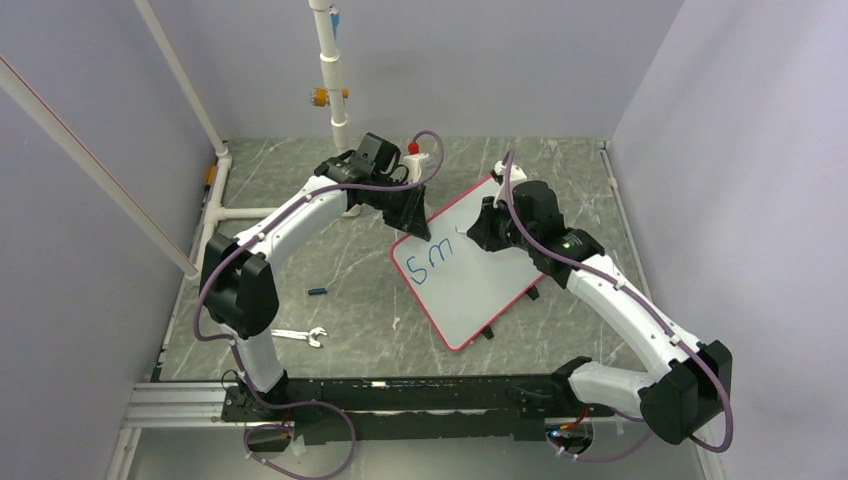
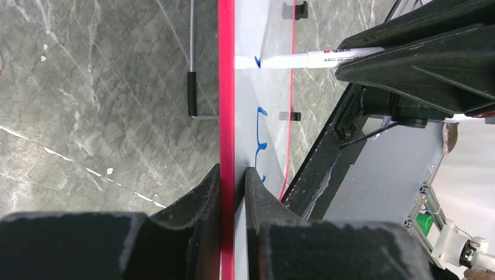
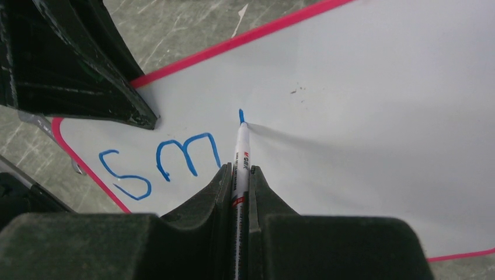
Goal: Write a sentence on the whiteboard
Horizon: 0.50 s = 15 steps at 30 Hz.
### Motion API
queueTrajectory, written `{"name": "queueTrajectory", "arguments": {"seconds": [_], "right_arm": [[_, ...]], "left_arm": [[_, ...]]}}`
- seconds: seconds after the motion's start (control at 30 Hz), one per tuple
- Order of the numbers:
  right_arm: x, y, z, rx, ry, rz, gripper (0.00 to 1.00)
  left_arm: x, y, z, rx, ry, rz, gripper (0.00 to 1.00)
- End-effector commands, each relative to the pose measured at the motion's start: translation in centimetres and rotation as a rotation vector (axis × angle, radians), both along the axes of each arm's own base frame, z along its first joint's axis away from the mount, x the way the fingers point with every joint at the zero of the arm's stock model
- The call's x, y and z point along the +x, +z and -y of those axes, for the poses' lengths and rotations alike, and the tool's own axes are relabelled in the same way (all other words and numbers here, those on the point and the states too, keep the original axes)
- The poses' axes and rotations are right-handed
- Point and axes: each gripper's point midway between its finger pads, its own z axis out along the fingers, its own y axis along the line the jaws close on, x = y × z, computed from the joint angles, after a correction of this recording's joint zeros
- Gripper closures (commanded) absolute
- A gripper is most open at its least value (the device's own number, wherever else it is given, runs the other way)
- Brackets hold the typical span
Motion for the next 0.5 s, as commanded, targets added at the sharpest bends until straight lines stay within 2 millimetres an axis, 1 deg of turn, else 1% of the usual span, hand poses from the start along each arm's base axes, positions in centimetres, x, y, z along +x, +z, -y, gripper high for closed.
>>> {"name": "queueTrajectory", "arguments": {"seconds": [0.0,0.13,0.23,0.33,0.47], "right_arm": [[-0.9,0.3,0.2,0.031,0.004,0.016,1.00],[-1.8,-0.9,0.7,0.019,0.004,-0.015,1.00],[-2.3,-0.9,0.9,0.022,0.006,-0.022,1.00],[-2.4,0.4,1.0,0.026,0.006,-0.003,1.00],[-1.9,3.8,0.8,0.048,0.007,0.061,1.00]], "left_arm": [[1.7,3.5,0.4,-0.049,0.000,0.167,1.00],[1.7,3.5,0.4,-0.051,0.000,0.167,1.00],[1.7,3.6,0.4,-0.051,0.001,0.169,1.00],[1.7,3.6,0.4,-0.051,0.000,0.169,1.00],[1.7,3.5,0.4,-0.050,0.001,0.166,1.00]]}}
